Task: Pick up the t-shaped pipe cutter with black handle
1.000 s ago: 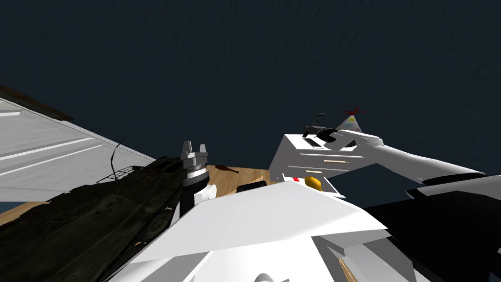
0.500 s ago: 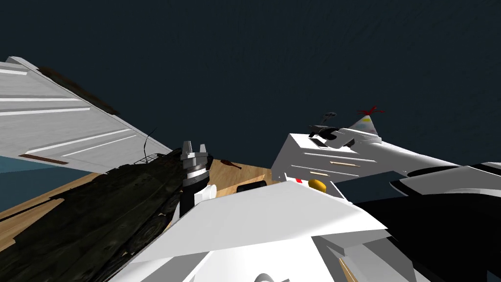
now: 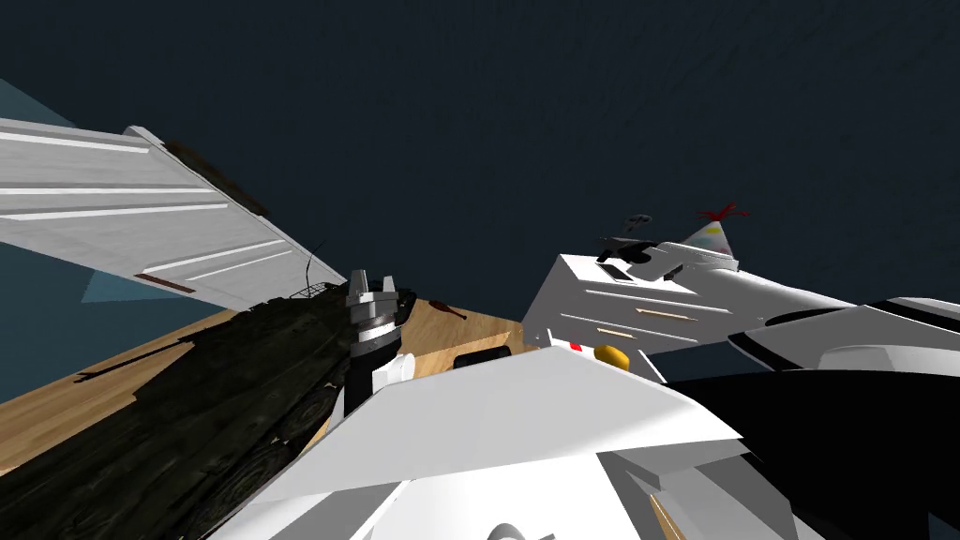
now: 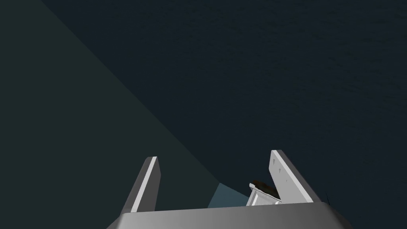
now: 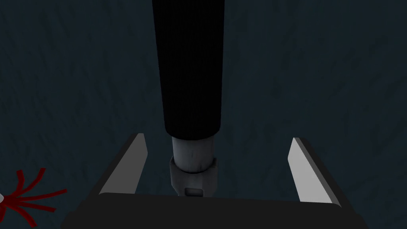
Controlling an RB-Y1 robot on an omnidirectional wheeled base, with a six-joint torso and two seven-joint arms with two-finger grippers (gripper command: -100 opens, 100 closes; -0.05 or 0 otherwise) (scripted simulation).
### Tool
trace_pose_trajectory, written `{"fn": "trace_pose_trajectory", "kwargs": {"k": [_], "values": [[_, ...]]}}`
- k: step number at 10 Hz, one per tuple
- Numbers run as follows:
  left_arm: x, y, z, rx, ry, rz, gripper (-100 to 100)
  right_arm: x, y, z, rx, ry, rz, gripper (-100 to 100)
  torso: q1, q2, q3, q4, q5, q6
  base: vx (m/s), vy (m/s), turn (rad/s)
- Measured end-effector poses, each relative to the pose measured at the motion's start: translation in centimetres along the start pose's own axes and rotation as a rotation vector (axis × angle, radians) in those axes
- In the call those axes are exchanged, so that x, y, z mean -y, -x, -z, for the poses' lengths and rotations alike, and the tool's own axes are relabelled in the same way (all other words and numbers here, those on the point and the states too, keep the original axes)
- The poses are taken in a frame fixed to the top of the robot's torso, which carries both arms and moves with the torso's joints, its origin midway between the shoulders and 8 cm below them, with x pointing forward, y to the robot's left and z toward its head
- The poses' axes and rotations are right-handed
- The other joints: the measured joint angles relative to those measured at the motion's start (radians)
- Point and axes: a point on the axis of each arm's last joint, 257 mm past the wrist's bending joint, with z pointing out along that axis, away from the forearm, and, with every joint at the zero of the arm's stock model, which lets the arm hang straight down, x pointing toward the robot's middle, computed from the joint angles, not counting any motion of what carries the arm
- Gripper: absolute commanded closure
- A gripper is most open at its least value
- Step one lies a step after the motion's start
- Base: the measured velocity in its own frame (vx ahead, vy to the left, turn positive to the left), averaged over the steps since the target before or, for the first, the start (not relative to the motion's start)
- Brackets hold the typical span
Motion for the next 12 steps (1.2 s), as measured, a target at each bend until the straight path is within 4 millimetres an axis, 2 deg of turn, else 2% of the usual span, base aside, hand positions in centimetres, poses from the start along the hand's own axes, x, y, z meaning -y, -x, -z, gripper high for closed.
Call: {"fn": "trace_pose_trajectory", "kwargs": {"k": [2,4,6,8,10,11,12], "values": [[0.0,0.0,0.0,0.0,0.0,0.0,0,0.8,-0.2,-0.3,-0.007,-0.019,0.0,-100,0.001,-0.001,-0.001,-0.001,0.0,-0.003,-0.126,0.039,0.316],[0.0,0.0,0.0,0.0,0.0,0.0,0,1.4,0.3,-1.0,0.001,-0.037,-0.003,-100,0.001,-0.001,-0.001,-0.001,0.0,-0.002,-0.052,0.015,-0.016],[0.0,0.0,0.0,0.0,0.0,0.0,0,2.6,0.6,-1.3,0.0,-0.064,-0.006,-100,0.003,-0.002,-0.002,-0.001,0.0,-0.005,-0.128,0.052,0.313],[0.0,0.0,0.0,0.0,0.0,0.0,0,3.1,1.4,-1.6,0.01,-0.079,-0.01,-100,0.002,-0.001,-0.001,0.0,0.0,-0.002,-0.055,0.017,-0.021],[0.0,0.0,0.0,0.0,0.0,0.0,0,4.6,1.6,-1.8,0.013,-0.114,-0.019,-100,-0.001,-0.007,-0.004,-0.002,-0.001,-0.002,0.008,-0.001,-0.001],[0.0,0.0,0.0,0.0,0.0,0.0,0,4.7,1.6,-1.9,0.013,-0.115,-0.018,100,-0.001,-0.007,-0.005,-0.002,-0.001,-0.002,0.0,0.002,0.024],[0.0,0.0,0.0,0.0,0.0,0.0,0,4.5,1.6,-1.9,0.013,-0.112,-0.019,100,-0.002,-0.007,-0.004,-0.002,-0.001,0.0,0.0,0.0,0.0]]}}
